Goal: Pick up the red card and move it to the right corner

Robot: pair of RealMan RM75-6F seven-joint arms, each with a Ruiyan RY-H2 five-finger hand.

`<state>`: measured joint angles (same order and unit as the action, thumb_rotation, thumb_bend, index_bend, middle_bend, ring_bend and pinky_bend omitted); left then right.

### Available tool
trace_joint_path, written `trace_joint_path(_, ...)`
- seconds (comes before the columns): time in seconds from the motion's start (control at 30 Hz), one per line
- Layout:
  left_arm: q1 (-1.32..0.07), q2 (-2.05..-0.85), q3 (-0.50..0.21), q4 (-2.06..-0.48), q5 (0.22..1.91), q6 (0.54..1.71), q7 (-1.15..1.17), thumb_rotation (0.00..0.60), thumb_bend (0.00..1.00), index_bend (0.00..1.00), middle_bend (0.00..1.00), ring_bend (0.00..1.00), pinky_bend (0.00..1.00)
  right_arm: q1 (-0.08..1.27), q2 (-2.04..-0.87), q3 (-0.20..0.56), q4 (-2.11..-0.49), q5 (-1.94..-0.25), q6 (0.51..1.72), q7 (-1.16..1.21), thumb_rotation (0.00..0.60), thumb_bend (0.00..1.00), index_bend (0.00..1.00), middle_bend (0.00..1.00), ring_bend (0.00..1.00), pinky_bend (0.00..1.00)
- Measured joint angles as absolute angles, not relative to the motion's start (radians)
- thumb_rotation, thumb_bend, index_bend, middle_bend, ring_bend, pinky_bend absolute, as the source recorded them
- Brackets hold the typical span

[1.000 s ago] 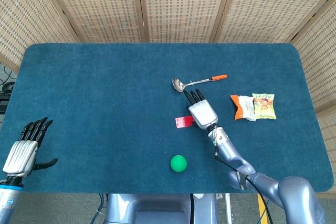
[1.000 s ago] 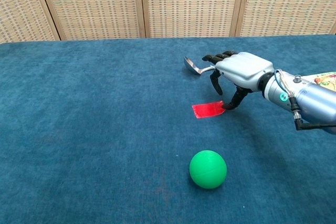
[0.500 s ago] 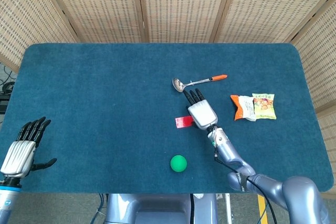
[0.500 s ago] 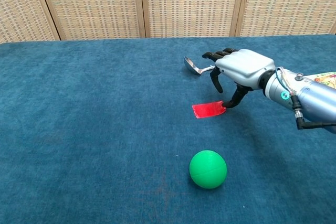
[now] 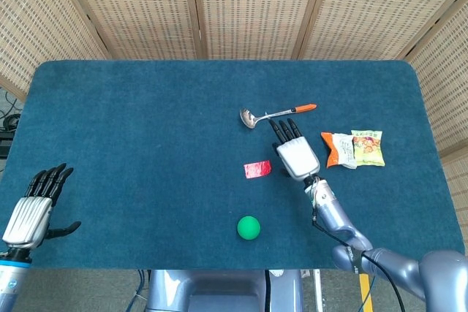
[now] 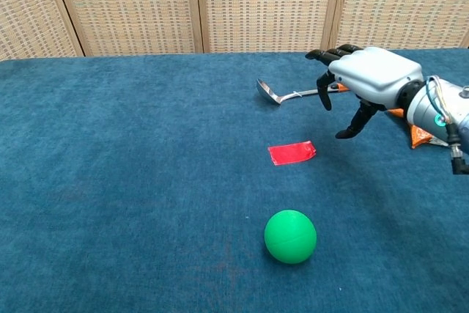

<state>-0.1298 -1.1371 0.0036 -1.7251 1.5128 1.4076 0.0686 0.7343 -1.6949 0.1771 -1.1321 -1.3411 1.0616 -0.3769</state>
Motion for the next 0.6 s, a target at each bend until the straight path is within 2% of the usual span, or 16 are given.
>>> trace_joint_path(0.6, -0.134, -1.140, 0.002, -1.718, 1.501, 1.394, 0.065, 0.600, 0.05, 0.00, 0.00, 0.00, 0.00, 0.745, -1.792, 0.162, -0.984, -1.352, 1.031, -0.304, 0.600, 0.00, 0.50, 0.00, 0.00, 0.00)
